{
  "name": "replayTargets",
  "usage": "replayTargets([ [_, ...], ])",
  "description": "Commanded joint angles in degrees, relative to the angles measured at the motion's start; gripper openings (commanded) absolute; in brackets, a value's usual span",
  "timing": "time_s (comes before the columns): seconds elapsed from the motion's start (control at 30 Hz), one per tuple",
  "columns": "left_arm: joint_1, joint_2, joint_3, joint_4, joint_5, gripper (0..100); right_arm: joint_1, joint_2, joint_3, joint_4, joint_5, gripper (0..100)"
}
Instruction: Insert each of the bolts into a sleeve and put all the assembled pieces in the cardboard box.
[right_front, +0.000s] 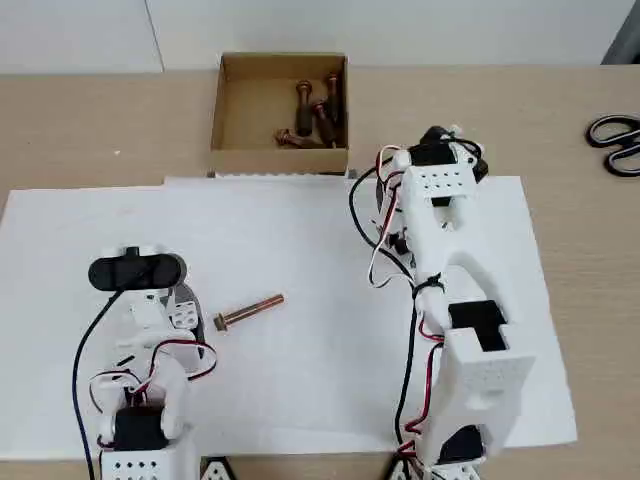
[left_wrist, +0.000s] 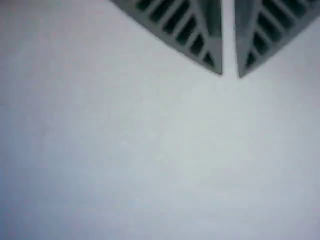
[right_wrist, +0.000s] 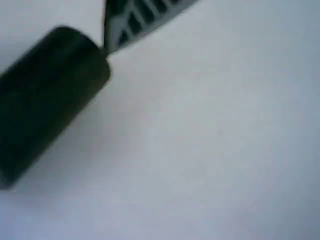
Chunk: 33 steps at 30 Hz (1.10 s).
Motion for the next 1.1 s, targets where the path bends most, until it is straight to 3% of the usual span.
replayTargets([
  [0.0,-0.18,-0.53,-0.22,-1.32,-0.09,1,0.66,1.45,-5.01,0.04,-0.18,16.5],
  [0.57,-0.18,-0.53,-0.22,-1.32,-0.09,1,0.84,5.14,-10.2,0.04,-0.26,16.5],
  [1.07,-0.18,-0.53,-0.22,-1.32,-0.09,1,5.32,10.77,-11.34,0.04,-0.62,16.2],
])
